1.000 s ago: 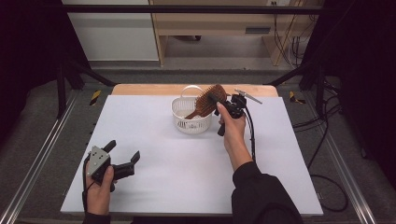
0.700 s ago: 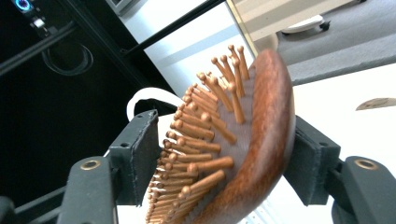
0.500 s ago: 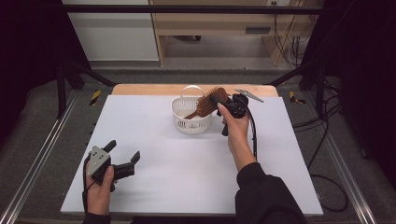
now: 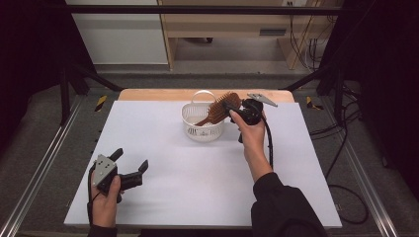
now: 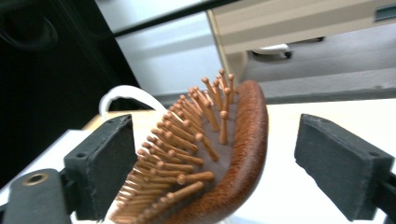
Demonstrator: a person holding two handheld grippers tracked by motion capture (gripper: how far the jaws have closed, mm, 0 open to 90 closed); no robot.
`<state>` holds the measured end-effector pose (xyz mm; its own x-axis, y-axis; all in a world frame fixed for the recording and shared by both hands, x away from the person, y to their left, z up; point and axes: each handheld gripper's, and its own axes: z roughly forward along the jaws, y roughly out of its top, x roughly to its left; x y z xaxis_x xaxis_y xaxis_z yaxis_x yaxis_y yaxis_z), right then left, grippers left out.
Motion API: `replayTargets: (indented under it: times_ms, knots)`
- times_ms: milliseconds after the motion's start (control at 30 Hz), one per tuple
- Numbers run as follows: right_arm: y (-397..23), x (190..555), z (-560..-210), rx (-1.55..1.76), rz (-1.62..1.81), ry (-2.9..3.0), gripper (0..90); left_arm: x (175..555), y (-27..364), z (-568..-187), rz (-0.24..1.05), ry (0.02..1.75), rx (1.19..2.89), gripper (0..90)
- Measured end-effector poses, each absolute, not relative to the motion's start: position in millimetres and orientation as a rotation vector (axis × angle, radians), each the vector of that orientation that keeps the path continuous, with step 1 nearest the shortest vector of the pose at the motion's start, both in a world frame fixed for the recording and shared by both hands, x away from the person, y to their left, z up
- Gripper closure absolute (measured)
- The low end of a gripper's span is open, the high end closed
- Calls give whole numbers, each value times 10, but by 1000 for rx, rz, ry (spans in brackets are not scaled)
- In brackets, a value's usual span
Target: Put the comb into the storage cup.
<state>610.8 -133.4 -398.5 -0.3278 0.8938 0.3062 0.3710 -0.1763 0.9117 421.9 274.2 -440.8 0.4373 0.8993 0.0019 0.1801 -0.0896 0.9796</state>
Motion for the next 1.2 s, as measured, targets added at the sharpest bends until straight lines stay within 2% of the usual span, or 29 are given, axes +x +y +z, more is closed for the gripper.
replayTargets:
  times_ms: [533, 967, 1200]
  knots:
    - [-1376, 5963, -3826, 1303, 1435, 1678, 83, 4228, 2729, -4407, 798, 969, 1566, 17]
    - [-1467, 5815, -3663, 1268, 1484, 1718, 121, 4206, 2720, -4383, 809, 932, 1548, 12]
    - [-1559, 5730, -3553, 1253, 1473, 1722, 83, 4203, 2667, -4373, 809, 909, 1549, 11]
